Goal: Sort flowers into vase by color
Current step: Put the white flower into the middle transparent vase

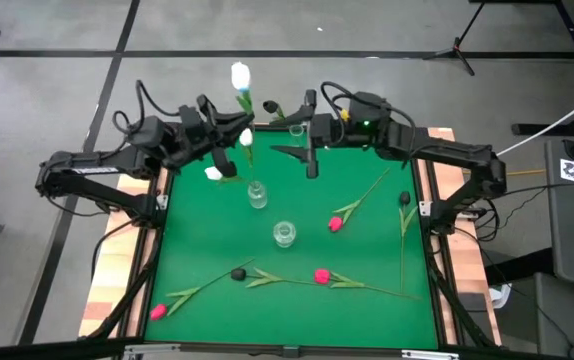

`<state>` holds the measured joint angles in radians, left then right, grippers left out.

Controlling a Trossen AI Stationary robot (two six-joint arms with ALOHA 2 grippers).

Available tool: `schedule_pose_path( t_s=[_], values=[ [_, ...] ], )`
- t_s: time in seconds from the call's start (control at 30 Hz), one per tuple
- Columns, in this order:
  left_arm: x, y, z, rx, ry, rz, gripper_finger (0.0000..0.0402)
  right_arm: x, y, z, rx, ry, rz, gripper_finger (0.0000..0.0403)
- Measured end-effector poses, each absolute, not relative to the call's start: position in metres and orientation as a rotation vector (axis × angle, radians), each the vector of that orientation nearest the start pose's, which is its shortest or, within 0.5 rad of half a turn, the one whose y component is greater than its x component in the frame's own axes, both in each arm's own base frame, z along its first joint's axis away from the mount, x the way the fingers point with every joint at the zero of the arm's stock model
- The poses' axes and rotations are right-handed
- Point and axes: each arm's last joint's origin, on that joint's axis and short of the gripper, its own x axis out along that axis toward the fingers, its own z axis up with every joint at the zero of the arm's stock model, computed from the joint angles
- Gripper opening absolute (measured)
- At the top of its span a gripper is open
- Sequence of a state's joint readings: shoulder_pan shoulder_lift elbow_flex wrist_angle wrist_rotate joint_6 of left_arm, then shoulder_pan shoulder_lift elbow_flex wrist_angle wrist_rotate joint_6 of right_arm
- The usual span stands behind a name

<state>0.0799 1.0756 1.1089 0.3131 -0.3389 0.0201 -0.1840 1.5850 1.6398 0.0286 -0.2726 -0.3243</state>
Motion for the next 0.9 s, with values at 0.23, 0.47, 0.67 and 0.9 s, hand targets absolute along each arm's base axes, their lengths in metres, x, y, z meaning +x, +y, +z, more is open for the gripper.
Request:
schedule_pose_path(
  t_s=[0.23, 0.47, 0.67, 0.9],
  values=[
    [0.234, 0.026, 0.434, 0.035, -0.342, 0.413, 0.0012, 0.366, -0.060, 0.441, -0.307, -0.101, 0.074, 0.0234],
    [0.242, 0.026, 0.428, 0.082, -0.309, 0.419, 0.0013, 0.371, -0.063, 0.437, -0.279, -0.087, 0.029, 0.0234],
    [0.248, 0.027, 0.425, 0.099, -0.294, 0.421, 0.0013, 0.381, -0.072, 0.427, -0.236, -0.086, 0.050, 0.0234],
    [0.248, 0.027, 0.424, 0.115, -0.289, 0.423, 0.0013, 0.380, -0.084, 0.425, -0.226, -0.083, 0.059, 0.0233]
  ],
)
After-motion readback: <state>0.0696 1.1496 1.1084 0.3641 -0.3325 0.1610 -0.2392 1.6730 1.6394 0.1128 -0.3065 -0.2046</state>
